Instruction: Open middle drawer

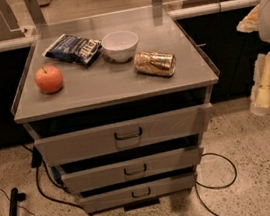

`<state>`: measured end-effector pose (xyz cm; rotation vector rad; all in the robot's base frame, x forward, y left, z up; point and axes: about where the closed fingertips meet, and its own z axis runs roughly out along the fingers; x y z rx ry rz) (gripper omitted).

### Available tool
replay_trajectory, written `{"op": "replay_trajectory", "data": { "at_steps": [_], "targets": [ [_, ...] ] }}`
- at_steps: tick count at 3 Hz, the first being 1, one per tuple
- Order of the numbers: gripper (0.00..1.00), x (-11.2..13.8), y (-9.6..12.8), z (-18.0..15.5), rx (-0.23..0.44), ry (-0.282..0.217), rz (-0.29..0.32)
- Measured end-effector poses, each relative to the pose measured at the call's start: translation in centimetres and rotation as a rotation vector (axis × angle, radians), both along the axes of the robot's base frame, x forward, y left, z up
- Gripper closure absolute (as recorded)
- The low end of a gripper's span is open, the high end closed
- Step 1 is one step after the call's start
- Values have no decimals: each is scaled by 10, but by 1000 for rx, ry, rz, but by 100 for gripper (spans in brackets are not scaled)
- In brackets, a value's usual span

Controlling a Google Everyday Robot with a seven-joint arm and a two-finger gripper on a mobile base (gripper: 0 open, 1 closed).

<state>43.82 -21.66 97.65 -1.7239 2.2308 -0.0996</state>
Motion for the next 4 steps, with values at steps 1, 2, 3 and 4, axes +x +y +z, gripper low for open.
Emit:
{"op": "replay_trajectory", "data": {
  "at_steps": [1, 2, 3, 4],
  "targets": [
    [0, 0, 0, 0, 0, 0, 0],
    [0, -7, 12, -20, 4, 28, 19],
    [0, -18, 32, -57, -16, 70, 57],
    [0, -36, 45, -96, 30, 66, 118]
  ]
}}
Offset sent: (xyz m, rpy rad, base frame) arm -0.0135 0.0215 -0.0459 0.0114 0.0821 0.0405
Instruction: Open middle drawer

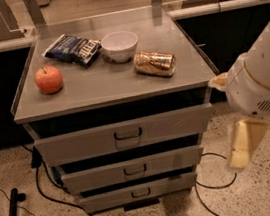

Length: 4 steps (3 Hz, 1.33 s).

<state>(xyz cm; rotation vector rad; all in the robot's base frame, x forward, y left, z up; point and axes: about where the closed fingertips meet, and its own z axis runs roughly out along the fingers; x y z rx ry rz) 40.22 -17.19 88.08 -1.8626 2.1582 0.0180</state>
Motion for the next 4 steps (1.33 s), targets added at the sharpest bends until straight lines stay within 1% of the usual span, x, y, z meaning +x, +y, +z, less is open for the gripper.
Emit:
{"op": "replay_trajectory", "data": {
  "at_steps": [1, 2, 3, 4],
  "targets": [
    [0, -4, 5, -27, 99, -80, 53],
    [0, 3, 8, -44, 150, -178, 45],
    [0, 13, 11, -60, 146, -253, 16],
    [0, 13, 11, -60, 146, -252, 16]
  ]
}}
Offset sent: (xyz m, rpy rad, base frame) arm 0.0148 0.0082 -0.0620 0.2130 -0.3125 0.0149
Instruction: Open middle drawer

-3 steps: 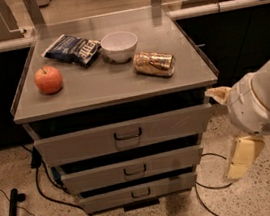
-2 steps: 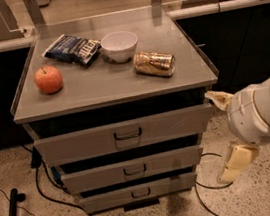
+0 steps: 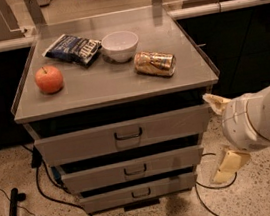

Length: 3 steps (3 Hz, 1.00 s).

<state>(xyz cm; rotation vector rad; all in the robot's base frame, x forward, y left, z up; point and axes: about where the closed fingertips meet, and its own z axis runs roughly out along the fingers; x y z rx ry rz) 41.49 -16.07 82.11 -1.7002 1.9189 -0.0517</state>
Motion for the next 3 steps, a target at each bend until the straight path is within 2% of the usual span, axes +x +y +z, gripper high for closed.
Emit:
{"op": "replay_trajectory", "data": {
  "at_steps": [1, 2, 3],
  "targets": [
    [0, -4, 3, -15, 33, 39, 10],
    [0, -8, -1, -49, 130, 78, -11],
    [0, -11, -1, -90, 235, 92, -47]
  ]
}}
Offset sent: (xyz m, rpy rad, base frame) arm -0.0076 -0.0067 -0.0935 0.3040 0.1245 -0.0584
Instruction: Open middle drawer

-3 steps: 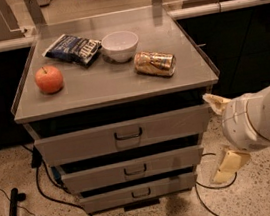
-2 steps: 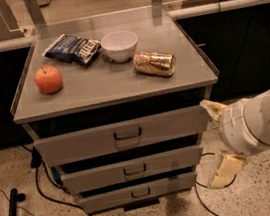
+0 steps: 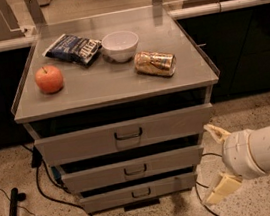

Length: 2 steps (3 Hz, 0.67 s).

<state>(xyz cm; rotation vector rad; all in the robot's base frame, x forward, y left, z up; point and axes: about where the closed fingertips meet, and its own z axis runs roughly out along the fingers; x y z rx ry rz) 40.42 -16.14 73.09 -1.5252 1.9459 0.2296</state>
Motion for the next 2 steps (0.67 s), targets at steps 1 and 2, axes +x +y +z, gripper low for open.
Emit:
{"op": "replay_trajectory", "data": {
  "at_steps": [1, 2],
  "targets": [
    [0, 3, 4, -40, 96, -3, -26],
    [0, 23, 31, -101, 127, -22, 1]
  ]
}}
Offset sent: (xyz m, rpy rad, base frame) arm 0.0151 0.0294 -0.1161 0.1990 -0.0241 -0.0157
